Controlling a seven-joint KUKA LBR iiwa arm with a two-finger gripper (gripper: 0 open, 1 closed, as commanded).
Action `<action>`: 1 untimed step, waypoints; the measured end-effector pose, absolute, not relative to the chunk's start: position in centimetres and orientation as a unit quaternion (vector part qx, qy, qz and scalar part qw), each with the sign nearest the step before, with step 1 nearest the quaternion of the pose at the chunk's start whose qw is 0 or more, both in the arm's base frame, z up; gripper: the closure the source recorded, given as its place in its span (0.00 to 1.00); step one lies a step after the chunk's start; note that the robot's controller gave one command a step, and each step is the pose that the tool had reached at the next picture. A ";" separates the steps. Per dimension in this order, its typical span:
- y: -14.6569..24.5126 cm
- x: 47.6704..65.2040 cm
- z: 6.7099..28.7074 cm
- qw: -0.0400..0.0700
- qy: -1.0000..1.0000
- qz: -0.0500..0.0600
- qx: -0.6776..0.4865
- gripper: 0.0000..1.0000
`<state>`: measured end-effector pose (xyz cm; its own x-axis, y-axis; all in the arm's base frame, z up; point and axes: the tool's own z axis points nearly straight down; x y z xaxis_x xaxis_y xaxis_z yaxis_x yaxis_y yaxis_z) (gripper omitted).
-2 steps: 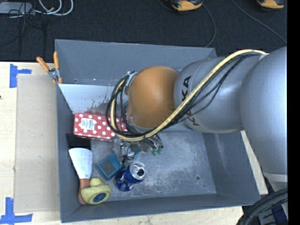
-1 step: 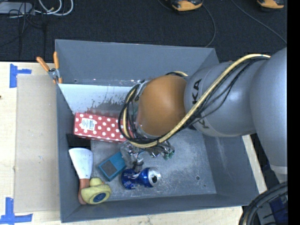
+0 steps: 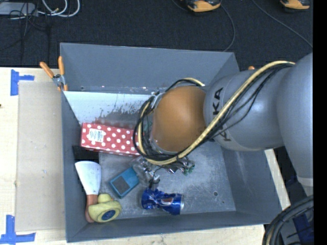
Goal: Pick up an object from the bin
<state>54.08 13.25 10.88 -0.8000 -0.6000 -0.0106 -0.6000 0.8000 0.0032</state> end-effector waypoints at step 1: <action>13.0 57.0 11.0 0.007 0.967 0.004 -0.256 0.00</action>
Offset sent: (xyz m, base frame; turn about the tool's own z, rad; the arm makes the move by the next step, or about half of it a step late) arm 0.0000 0.0000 0.0000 0.0000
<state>56.98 13.05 10.98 -0.8691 -0.4944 -0.0163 -0.4945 0.8691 0.0046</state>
